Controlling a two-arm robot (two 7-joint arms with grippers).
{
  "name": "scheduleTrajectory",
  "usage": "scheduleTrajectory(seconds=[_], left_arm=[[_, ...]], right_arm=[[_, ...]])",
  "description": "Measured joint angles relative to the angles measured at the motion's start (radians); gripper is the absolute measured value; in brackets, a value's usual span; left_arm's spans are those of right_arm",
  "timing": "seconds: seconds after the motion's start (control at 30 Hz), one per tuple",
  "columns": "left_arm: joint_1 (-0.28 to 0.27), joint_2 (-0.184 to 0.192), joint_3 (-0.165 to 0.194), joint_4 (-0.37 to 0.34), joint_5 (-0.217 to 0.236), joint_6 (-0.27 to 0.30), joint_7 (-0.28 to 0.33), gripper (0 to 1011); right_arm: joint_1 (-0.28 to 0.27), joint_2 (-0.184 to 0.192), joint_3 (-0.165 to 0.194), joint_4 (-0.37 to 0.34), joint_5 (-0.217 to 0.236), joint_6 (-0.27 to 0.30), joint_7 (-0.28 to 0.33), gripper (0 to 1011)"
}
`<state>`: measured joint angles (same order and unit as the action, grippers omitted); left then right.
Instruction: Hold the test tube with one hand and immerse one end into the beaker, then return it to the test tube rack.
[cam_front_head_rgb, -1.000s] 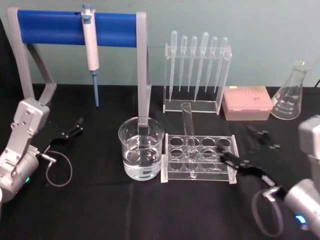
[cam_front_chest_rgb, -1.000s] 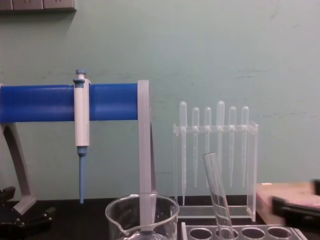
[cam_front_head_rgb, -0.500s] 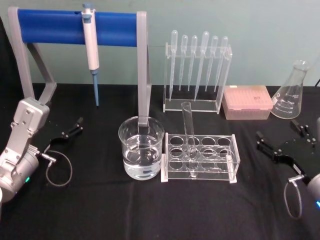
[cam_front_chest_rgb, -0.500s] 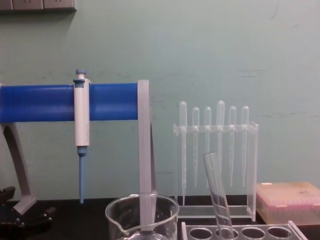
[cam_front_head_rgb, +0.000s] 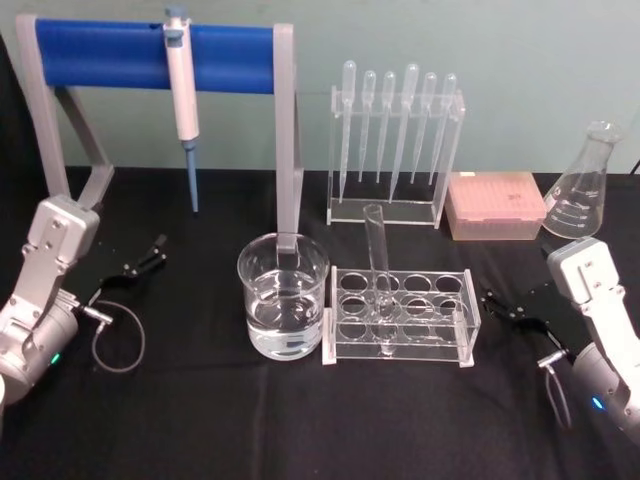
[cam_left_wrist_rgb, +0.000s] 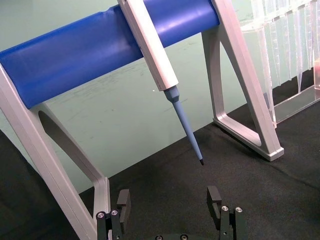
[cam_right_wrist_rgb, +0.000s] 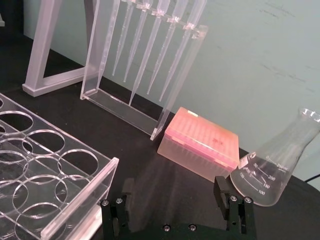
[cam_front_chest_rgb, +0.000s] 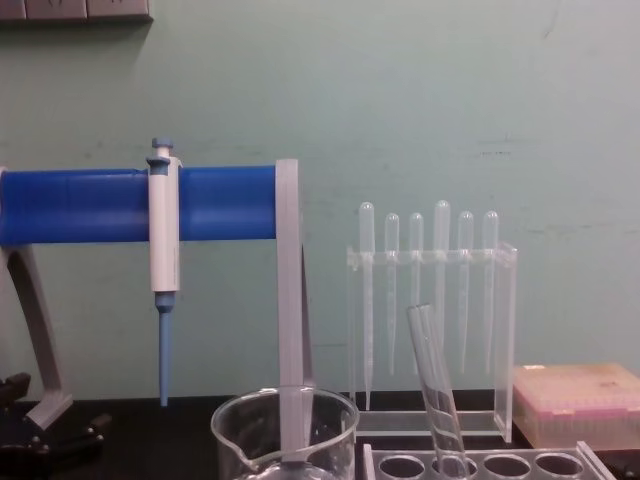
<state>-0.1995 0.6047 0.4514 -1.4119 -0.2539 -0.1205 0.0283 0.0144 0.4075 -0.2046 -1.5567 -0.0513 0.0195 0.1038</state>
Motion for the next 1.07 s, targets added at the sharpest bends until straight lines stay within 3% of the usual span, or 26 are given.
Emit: scheduleTrajectory(seconds=[0.43, 1.07], left_arm=[[0.0, 0.0, 0.0, 0.0, 0.0, 0.0, 0.0, 1000], [0.0, 0.0, 0.0, 0.0, 0.0, 0.0, 0.0, 1000]], right_arm=[[0.0, -0.03, 0.022, 0.003, -0.052, -0.036, -0.008, 1002], [0.0, -0.026, 0.019, 0.003, -0.045, -0.034, -0.007, 1002]])
